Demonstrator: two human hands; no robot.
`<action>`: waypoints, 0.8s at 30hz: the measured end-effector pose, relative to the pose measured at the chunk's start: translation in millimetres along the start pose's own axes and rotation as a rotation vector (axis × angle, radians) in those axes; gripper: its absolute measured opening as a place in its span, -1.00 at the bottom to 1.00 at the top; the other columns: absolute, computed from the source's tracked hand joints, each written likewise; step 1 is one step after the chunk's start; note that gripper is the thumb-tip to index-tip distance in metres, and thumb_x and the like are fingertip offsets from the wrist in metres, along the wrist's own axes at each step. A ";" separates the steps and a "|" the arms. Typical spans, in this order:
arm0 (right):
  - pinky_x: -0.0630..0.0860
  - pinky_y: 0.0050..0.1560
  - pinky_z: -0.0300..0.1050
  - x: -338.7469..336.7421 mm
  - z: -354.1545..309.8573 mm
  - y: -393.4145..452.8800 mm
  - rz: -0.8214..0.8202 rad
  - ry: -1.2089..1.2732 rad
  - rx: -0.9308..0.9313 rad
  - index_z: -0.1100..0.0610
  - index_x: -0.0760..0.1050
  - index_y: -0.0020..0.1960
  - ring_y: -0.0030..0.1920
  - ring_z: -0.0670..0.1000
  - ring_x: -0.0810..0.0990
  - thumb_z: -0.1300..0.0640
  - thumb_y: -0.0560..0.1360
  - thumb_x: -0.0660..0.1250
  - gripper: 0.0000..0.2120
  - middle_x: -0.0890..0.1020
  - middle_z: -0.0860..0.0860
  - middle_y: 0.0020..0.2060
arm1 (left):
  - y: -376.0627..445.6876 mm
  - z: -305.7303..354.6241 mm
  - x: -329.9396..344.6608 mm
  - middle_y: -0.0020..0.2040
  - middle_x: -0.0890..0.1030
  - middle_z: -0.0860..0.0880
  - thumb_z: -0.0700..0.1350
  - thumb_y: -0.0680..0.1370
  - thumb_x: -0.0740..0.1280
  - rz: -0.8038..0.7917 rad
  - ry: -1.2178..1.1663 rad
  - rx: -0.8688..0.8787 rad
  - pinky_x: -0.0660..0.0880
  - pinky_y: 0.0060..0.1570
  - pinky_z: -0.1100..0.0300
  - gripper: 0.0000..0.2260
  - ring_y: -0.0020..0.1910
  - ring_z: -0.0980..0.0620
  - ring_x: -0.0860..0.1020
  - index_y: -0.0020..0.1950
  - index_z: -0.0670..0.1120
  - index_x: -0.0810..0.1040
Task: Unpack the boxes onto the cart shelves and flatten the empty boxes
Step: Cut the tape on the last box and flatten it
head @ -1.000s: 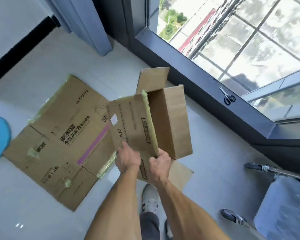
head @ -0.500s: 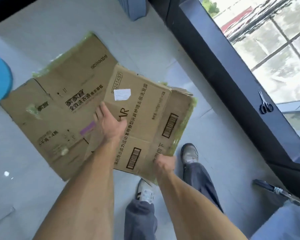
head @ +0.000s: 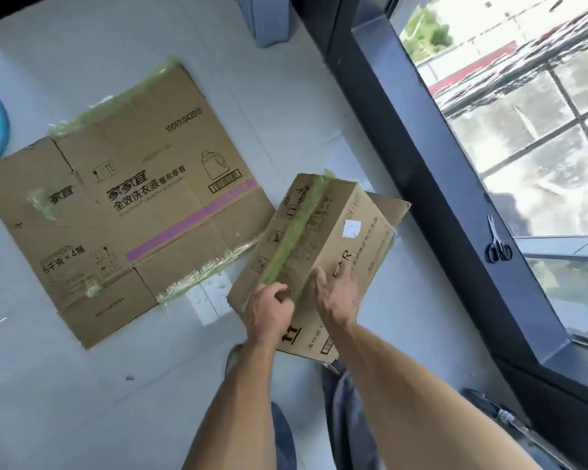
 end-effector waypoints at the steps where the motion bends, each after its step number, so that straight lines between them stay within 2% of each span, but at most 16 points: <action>1: 0.50 0.11 0.01 7.3 2.3 2.5 -0.060 0.034 0.010 0.10 0.30 0.37 0.10 0.16 0.57 -0.17 0.57 0.23 -0.51 0.56 0.12 0.11 | 3.0 -3.1 -5.6 0.00 0.64 0.03 -0.03 0.53 0.37 0.081 -0.064 -0.092 0.56 0.00 0.07 -0.92 -0.14 0.03 0.55 -0.12 0.03 0.66; 2: 0.48 0.07 -0.06 13.2 4.8 3.1 -0.100 0.126 0.024 0.12 0.31 0.39 0.10 0.15 0.58 -0.23 0.54 0.27 -0.42 0.56 0.12 0.13 | 7.8 -9.0 -9.7 -0.10 0.66 0.00 0.04 0.53 0.39 0.148 -0.111 -0.174 0.57 -0.06 0.10 -0.83 -0.22 0.03 0.55 -0.21 0.00 0.62; 3: 0.47 0.08 -0.07 19.5 8.4 3.2 -0.126 0.238 0.054 0.14 0.32 0.40 0.12 0.14 0.57 -0.28 0.50 0.30 -0.34 0.56 0.12 0.16 | 11.1 -16.4 -11.0 -0.08 0.66 -0.04 0.09 0.52 0.40 0.165 -0.080 -0.248 0.57 -0.04 0.08 -0.81 -0.18 0.00 0.56 -0.17 -0.01 0.61; 4: 0.48 0.13 -0.03 26.7 9.7 3.7 -0.145 0.311 0.084 0.14 0.32 0.42 0.15 0.14 0.56 -0.33 0.47 0.30 -0.28 0.56 0.11 0.18 | 16.5 -26.3 -12.5 0.05 0.63 -0.10 0.14 0.49 0.42 0.182 -0.044 -0.321 0.55 0.05 0.03 -0.74 -0.04 -0.07 0.57 0.00 -0.04 0.59; 6: 0.46 0.19 0.00 46.2 10.5 1.7 -0.201 0.302 0.120 0.12 0.28 0.46 0.16 0.11 0.52 -0.37 0.48 0.24 -0.25 0.50 0.08 0.12 | 16.6 -64.2 -6.4 0.37 0.40 -0.25 0.27 0.40 0.47 0.108 -0.046 -0.606 0.40 0.25 -0.13 -0.27 0.33 -0.24 0.40 0.41 -0.10 0.34; 7: 0.43 0.16 -0.04 53.8 6.1 -1.6 -0.216 0.269 0.129 0.11 0.24 0.49 0.13 0.09 0.47 -0.37 0.50 0.20 -0.24 0.43 0.07 0.07 | 12.3 -81.5 2.1 0.45 0.30 -0.29 0.34 0.36 0.46 0.023 -0.164 -0.743 0.32 0.34 -0.17 -0.08 0.42 -0.28 0.31 0.51 -0.14 0.21; 8: 0.38 0.13 -0.07 61.2 2.4 -6.3 -0.226 0.252 0.143 0.12 0.18 0.52 0.12 0.06 0.43 -0.39 0.49 0.19 -0.19 0.38 0.08 0.08 | 7.0 -91.8 15.4 0.49 0.28 -0.28 0.37 0.33 0.45 -0.096 -0.332 -0.829 0.31 0.36 -0.16 -0.01 0.45 -0.28 0.30 0.53 -0.16 0.18; 10: 0.35 0.28 0.02 76.6 -6.1 -18.1 -0.266 0.280 0.186 0.10 0.00 0.58 0.31 0.14 0.39 -0.43 0.41 0.25 -0.02 0.33 0.20 0.32 | -2.3 -97.2 36.2 0.39 0.46 -0.22 0.34 0.34 0.47 -0.198 -0.720 -0.859 0.49 0.24 -0.14 -0.13 0.30 -0.25 0.48 0.45 -0.17 0.34; 11: 0.31 0.39 0.09 81.0 -10.0 -23.8 -0.259 0.302 0.206 0.08 -0.06 0.59 0.40 0.23 0.33 -0.40 0.39 0.29 0.01 0.25 0.24 0.44 | -5.7 -97.6 40.3 0.27 0.55 -0.20 0.28 0.36 0.50 -0.146 -0.877 -0.852 0.55 0.15 -0.12 -0.23 0.19 -0.22 0.56 0.38 -0.18 0.41; 13: 0.25 0.45 0.14 80.4 -21.4 -34.4 -0.178 0.289 0.181 0.08 -0.03 0.59 0.45 0.26 0.27 -0.25 0.46 0.28 -0.13 0.21 0.26 0.48 | -10.9 -99.1 37.8 -0.01 0.64 -0.17 0.16 0.39 0.55 0.066 -1.027 -0.829 0.61 -0.12 0.04 -0.44 -0.07 -0.13 0.63 0.18 -0.20 0.51; 14: 0.23 0.45 0.12 76.8 -28.0 -39.5 -0.128 0.279 0.149 0.10 -0.01 0.59 0.45 0.25 0.27 -0.17 0.51 0.24 -0.21 0.24 0.24 0.46 | -10.5 -93.3 29.0 -0.10 0.64 -0.15 0.15 0.39 0.54 0.143 -0.982 -0.788 0.55 -0.23 0.13 -0.52 -0.17 -0.10 0.62 0.07 -0.18 0.53; 15: 0.23 0.44 0.09 74.3 -35.1 -44.3 -0.092 0.283 0.118 0.13 0.02 0.58 0.43 0.24 0.30 -0.12 0.55 0.20 -0.28 0.28 0.23 0.44 | -10.1 -87.4 14.2 -0.11 0.64 -0.14 0.17 0.38 0.53 0.205 -0.882 -0.735 0.51 -0.24 0.17 -0.54 -0.19 -0.12 0.61 0.01 -0.15 0.53; 17: 0.27 0.41 0.08 70.5 -42.5 -49.6 -0.063 0.349 0.128 0.16 0.02 0.59 0.40 0.25 0.36 -0.12 0.57 0.16 -0.30 0.37 0.25 0.42 | -1.1 -73.9 -17.1 0.04 0.64 -0.19 0.18 0.40 0.51 0.313 -0.677 -0.611 0.51 -0.07 0.10 -0.53 -0.02 -0.19 0.61 0.05 -0.14 0.51; 19: 0.36 0.35 0.11 63.5 -50.1 -51.5 -0.063 0.324 0.169 0.17 0.08 0.56 0.31 0.26 0.46 -0.18 0.59 0.14 -0.32 0.47 0.29 0.33 | 6.1 -61.9 -45.4 0.13 0.62 -0.22 0.15 0.45 0.47 0.329 -0.561 -0.507 0.48 0.02 0.08 -0.58 0.10 -0.22 0.59 0.09 -0.14 0.50; 22: 0.55 -0.04 0.00 54.7 -66.1 -46.4 -0.028 0.210 0.180 0.19 0.27 0.37 -0.02 0.19 0.62 -0.19 0.62 0.12 -0.48 0.59 0.26 0.06 | 11.8 -65.8 -66.4 0.12 0.63 -0.21 0.08 0.51 0.44 0.374 -0.532 -0.433 0.45 -0.07 0.13 -0.61 -0.03 -0.16 0.57 0.15 -0.18 0.52; 24: 0.45 -0.20 -0.13 52.4 -69.9 -45.9 -0.037 0.258 0.194 0.18 0.20 0.48 -0.08 0.16 0.58 -0.18 0.62 0.14 -0.42 0.48 0.20 -0.01 | 9.3 -67.7 -68.2 0.08 0.64 -0.21 0.07 0.53 0.42 0.402 -0.512 -0.391 0.53 -0.03 0.07 -0.64 -0.03 -0.16 0.58 0.15 -0.18 0.53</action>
Point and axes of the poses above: each hand's wrist, its own y-axis towards the middle knuckle, its own x-axis out of the palm, z = x × y, the point moved 7 cm from there along y, towards the middle knuckle
